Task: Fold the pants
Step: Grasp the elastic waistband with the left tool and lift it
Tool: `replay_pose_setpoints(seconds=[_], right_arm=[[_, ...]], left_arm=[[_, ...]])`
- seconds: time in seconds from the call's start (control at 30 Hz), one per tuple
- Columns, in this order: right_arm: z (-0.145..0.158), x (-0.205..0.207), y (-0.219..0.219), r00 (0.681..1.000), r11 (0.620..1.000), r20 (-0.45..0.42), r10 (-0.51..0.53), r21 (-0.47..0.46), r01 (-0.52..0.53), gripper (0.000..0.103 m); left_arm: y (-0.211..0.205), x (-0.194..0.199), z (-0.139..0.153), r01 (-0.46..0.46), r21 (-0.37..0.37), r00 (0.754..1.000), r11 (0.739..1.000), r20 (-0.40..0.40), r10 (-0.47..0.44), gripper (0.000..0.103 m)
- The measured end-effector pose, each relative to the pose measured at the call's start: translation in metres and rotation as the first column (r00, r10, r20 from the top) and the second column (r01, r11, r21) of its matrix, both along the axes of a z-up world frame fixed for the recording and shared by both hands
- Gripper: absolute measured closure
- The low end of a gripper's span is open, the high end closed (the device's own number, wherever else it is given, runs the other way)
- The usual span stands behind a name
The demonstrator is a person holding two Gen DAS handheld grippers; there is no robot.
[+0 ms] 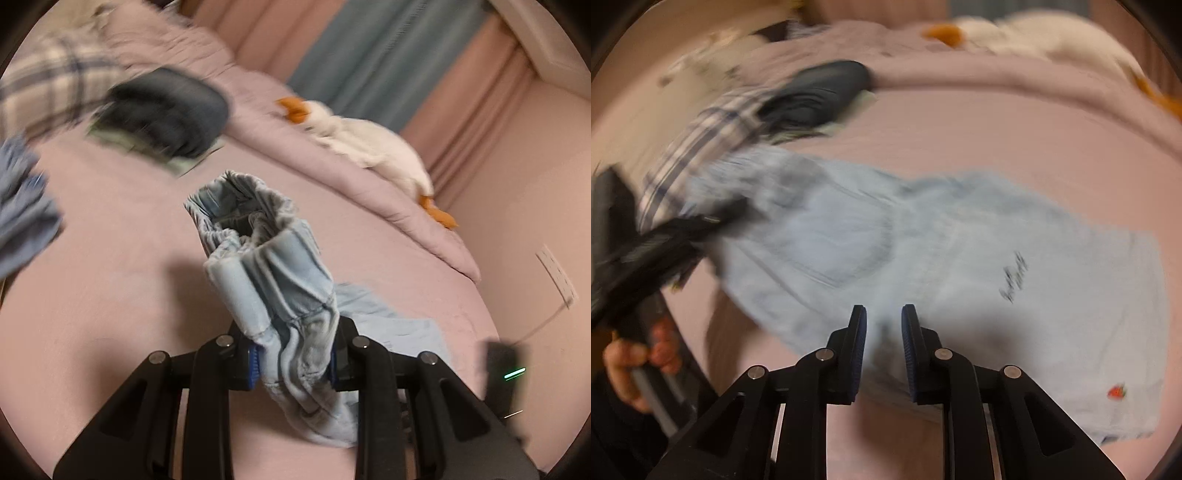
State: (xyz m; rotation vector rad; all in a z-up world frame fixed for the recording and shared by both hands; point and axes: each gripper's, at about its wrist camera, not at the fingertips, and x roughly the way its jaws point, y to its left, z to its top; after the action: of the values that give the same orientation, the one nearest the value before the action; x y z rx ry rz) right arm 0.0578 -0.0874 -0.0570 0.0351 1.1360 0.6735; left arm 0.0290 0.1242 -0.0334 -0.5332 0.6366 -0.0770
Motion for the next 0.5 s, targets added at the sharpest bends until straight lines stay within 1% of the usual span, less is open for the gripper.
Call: replay_pose_setpoints(seconds=[0.07, 0.1, 0.13, 0.17, 0.2, 0.27, 0.3, 0.37, 0.4, 0.43, 0.47, 0.5], right_arm=[[-0.024, 0.000, -0.002, 0.997, 1.000, -0.072, -0.001, 0.011, 0.002, 0.084], [-0.032, -0.004, -0.002, 0.996, 1.000, -0.089, -0.004, 0.009, 0.005, 0.084], [-0.035, -0.008, -0.004, 0.997, 1.000, -0.076, -0.011, 0.023, 0.013, 0.080], [-0.035, -0.009, -0.007, 0.997, 0.998, -0.072, -0.011, 0.053, 0.015, 0.078], [-0.035, -0.009, -0.010, 0.996, 0.996, -0.090, -0.016, 0.086, 0.024, 0.075], [-0.038, -0.006, -0.025, 0.989, 0.985, -0.143, -0.039, 0.163, 0.062, 0.075], [-0.038, -0.005, -0.037, 0.984, 0.973, -0.171, -0.055, 0.211, 0.091, 0.075], [-0.035, -0.004, -0.065, 0.974, 0.945, -0.194, -0.115, 0.281, 0.167, 0.074], [-0.033, -0.003, -0.086, 0.965, 0.920, -0.210, -0.157, 0.324, 0.220, 0.070], [-0.033, -0.001, -0.106, 0.953, 0.889, -0.232, -0.197, 0.368, 0.273, 0.061], [-0.034, 0.000, -0.133, 0.930, 0.835, -0.272, -0.248, 0.426, 0.347, 0.056], [-0.036, 0.002, -0.151, 0.911, 0.792, -0.303, -0.281, 0.462, 0.398, 0.051]], left_arm=[[-0.019, 0.007, 0.014, 0.054, 0.018, 0.998, 0.998, 0.027, -0.055, 0.077], [-0.030, 0.011, 0.021, 0.079, 0.035, 0.996, 0.996, 0.041, -0.081, 0.077], [-0.043, 0.015, 0.027, 0.110, 0.050, 0.992, 0.993, 0.054, -0.112, 0.077], [-0.052, 0.018, 0.032, 0.132, 0.058, 0.989, 0.990, 0.060, -0.136, 0.077], [-0.065, 0.022, 0.037, 0.161, 0.069, 0.984, 0.985, 0.066, -0.166, 0.077], [-0.092, 0.030, 0.043, 0.222, 0.097, 0.971, 0.970, 0.072, -0.229, 0.077], [-0.103, 0.032, 0.044, 0.244, 0.111, 0.965, 0.963, 0.070, -0.252, 0.077], [-0.126, 0.037, 0.043, 0.288, 0.135, 0.953, 0.948, 0.059, -0.298, 0.077], [-0.138, 0.039, 0.040, 0.313, 0.146, 0.945, 0.938, 0.051, -0.323, 0.077], [-0.146, 0.041, 0.037, 0.331, 0.153, 0.939, 0.931, 0.042, -0.341, 0.077], [-0.156, 0.043, 0.033, 0.352, 0.163, 0.932, 0.922, 0.031, -0.362, 0.077], [-0.166, 0.045, 0.027, 0.371, 0.174, 0.925, 0.912, 0.018, -0.379, 0.077]])
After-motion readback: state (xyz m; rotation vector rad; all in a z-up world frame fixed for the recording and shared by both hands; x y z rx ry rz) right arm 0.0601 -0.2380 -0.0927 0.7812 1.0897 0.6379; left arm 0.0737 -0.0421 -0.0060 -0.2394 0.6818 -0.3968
